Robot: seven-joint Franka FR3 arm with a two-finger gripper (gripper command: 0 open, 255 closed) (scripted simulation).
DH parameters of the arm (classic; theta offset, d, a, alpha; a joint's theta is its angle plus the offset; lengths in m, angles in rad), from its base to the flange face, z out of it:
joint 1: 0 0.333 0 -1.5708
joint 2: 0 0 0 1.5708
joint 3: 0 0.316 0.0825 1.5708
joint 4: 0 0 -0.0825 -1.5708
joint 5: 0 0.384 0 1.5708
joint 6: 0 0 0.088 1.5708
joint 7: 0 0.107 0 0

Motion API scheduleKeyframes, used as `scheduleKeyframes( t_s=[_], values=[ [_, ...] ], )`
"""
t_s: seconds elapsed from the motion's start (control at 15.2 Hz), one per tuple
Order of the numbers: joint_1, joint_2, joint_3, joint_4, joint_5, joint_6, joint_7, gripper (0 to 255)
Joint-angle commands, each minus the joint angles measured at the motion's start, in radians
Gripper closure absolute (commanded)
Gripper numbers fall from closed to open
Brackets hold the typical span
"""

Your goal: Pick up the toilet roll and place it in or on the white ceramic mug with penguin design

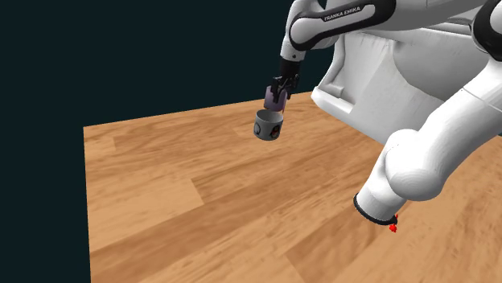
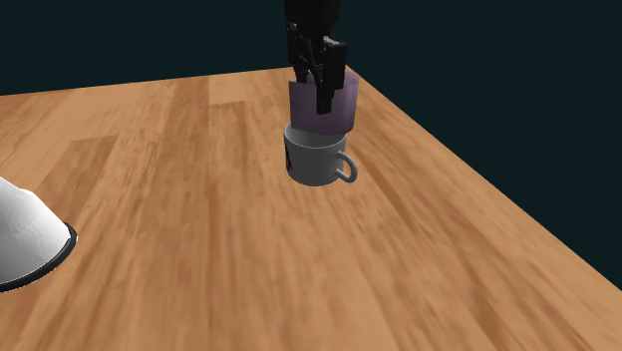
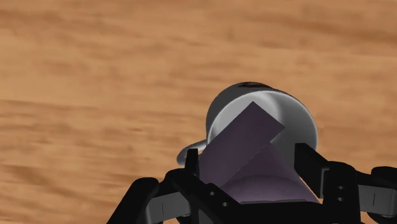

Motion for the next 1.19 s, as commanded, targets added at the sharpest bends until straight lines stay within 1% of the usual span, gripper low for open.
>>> scheduleKeyframes(
  t_s=[0.0,0.2,0.66,0.73,1.06,1.12],
  values=[
    [0.000,0.007,-0.001,-0.022,0.001,0.030,0.001,255],
    [0.000,0.021,-0.005,-0.050,0.003,0.071,-0.002,255],
    [0.001,0.021,-0.007,-0.050,0.003,0.071,-0.002,255],
    [0.001,0.020,-0.006,-0.049,0.003,0.070,-0.002,0],
    [0.001,0.021,-0.007,-0.050,0.003,0.071,-0.002,0],
    [0.002,0.009,-0.003,-0.027,0.001,0.036,0.001,0]
  ],
)
